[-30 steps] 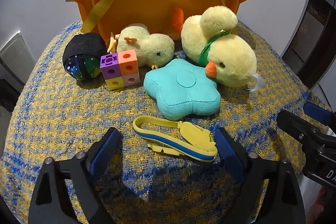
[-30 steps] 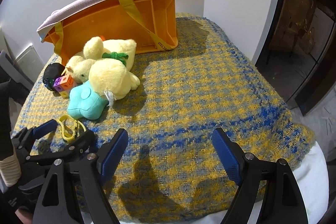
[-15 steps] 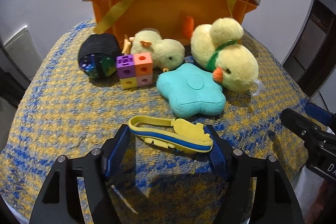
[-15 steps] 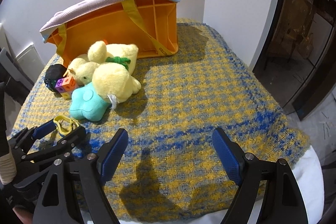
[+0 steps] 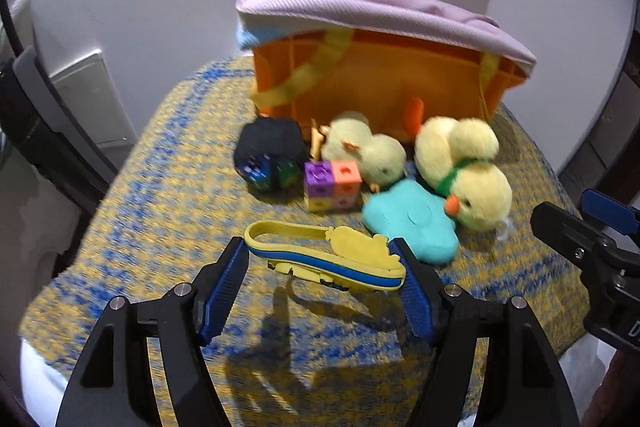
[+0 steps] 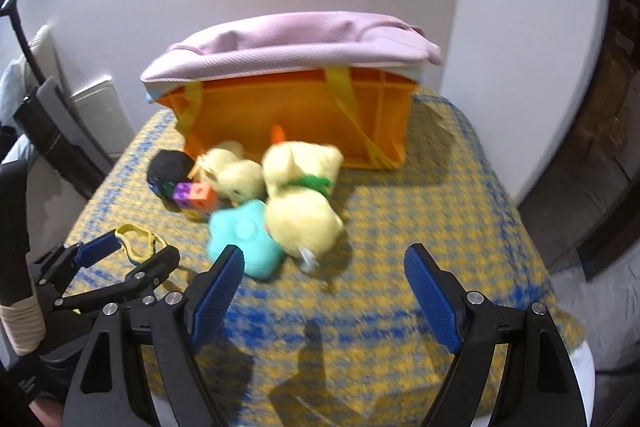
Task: Organize objects
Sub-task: 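Grasp the yellow-and-blue clip with the left tool while the right tool grasps the yellow duck plush, then lift the clip with the left tool while the right tool carries the duck over the basket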
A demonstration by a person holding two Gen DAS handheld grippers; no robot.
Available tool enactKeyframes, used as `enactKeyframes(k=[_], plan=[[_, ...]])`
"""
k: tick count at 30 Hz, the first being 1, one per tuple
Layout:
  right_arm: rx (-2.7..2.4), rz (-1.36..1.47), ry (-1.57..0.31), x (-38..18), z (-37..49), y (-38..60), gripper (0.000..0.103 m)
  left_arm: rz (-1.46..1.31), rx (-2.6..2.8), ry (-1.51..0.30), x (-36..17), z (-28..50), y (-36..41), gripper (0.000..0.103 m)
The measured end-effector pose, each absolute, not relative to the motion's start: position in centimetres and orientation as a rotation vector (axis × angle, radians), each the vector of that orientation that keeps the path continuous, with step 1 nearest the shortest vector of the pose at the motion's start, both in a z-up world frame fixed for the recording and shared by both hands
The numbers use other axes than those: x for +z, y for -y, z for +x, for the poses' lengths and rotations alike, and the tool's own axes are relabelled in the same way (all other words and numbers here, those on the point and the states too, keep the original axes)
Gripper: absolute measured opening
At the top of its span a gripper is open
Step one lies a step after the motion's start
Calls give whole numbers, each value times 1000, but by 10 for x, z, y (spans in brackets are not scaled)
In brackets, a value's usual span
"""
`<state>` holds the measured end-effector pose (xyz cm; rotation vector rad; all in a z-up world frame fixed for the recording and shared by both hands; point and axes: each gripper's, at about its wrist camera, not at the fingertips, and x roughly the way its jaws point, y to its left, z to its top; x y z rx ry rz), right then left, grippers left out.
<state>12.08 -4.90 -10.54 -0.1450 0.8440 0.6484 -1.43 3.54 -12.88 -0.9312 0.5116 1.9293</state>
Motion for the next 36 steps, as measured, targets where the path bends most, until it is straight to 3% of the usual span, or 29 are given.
enactKeyframes(k=[26, 31, 36], plan=[[690, -108, -1055, -153, 199, -12, 80, -954, 2046, -554, -123, -65, -55, 71], [703, -114, -1091, -168, 204, -16, 60, -934, 2033, -558, -130, -61, -54, 71], [699, -90, -1096, -172, 202, -15, 49, -919, 2013, -550, -128, -63, -50, 71]])
